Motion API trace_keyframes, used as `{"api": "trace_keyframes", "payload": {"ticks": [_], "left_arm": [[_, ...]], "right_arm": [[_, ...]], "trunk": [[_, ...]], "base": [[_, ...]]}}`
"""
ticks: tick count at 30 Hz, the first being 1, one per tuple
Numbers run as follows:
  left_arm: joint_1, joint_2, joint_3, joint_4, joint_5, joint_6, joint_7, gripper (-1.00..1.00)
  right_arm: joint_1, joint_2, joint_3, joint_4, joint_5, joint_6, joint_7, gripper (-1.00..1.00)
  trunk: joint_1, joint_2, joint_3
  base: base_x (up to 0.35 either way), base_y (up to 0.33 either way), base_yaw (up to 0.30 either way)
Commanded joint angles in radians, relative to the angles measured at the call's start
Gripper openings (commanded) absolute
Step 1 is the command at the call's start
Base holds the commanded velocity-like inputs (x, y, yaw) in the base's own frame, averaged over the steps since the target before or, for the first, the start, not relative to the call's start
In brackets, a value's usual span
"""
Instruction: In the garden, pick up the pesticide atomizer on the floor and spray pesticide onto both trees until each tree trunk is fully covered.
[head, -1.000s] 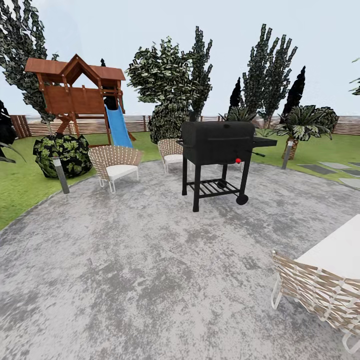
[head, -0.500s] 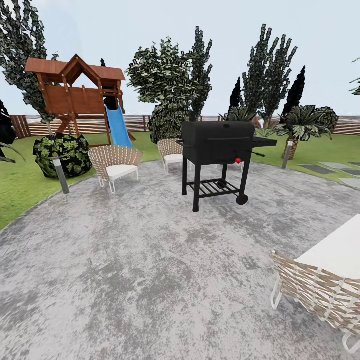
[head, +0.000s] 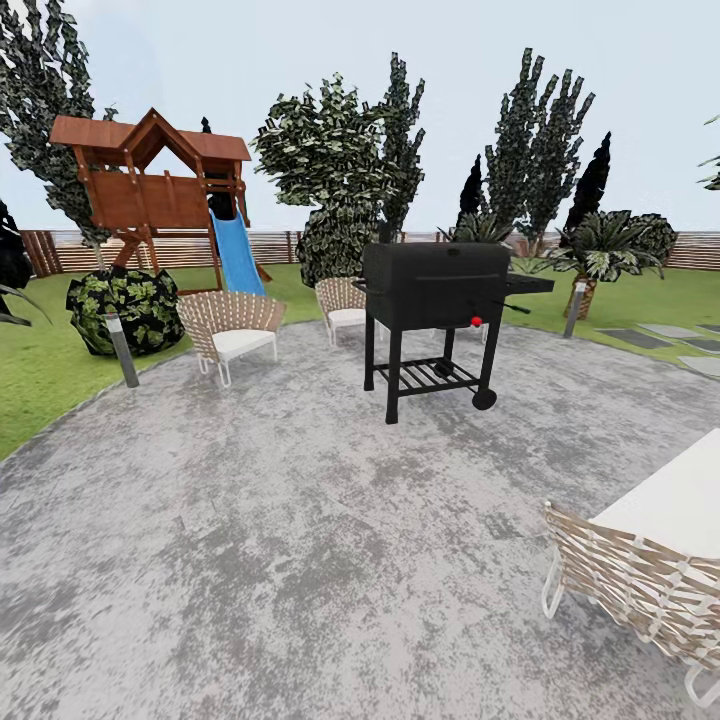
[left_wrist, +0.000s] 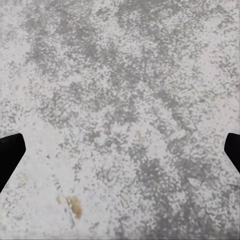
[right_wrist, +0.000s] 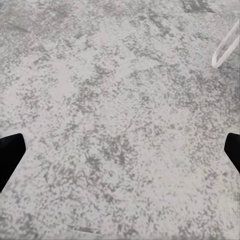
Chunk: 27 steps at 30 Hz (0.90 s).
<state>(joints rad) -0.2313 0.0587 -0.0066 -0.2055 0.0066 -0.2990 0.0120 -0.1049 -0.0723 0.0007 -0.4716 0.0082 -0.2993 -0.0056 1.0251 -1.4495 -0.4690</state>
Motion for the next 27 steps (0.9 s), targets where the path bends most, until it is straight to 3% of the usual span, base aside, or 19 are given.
{"api": "trace_keyframes", "payload": {"ticks": [1, 6, 18, 27], "left_arm": [[-0.001, 0.0, -0.001, 0.002, 0.001, -0.003, 0.001, 1.0], [0.0, -0.003, -0.003, 0.003, 0.001, -0.003, 0.0, 1.0], [-0.001, -0.005, -0.005, 0.003, -0.005, -0.005, -0.007, 1.0], [-0.001, -0.004, -0.004, 0.002, -0.004, -0.005, -0.007, 1.0]], "right_arm": [[-0.001, 0.001, 0.0, 0.001, 0.001, -0.003, -0.001, 1.0], [-0.001, 0.002, -0.005, 0.002, -0.006, -0.001, -0.001, 1.0], [-0.001, 0.002, -0.004, 0.003, -0.005, -0.001, -0.001, 1.0], [-0.001, 0.002, -0.004, 0.004, -0.005, -0.001, -0.001, 1.0]], "trunk": [[0.0, -0.001, -0.001], [0.0, -0.001, 0.0], [0.0, -0.001, -0.002], [0.0, -0.001, -0.003]], "base": [[0.0, 0.0, 0.0], [0.0, 0.0, -0.108], [0.0, 0.0, -0.294], [0.0, 0.0, -0.074]]}}
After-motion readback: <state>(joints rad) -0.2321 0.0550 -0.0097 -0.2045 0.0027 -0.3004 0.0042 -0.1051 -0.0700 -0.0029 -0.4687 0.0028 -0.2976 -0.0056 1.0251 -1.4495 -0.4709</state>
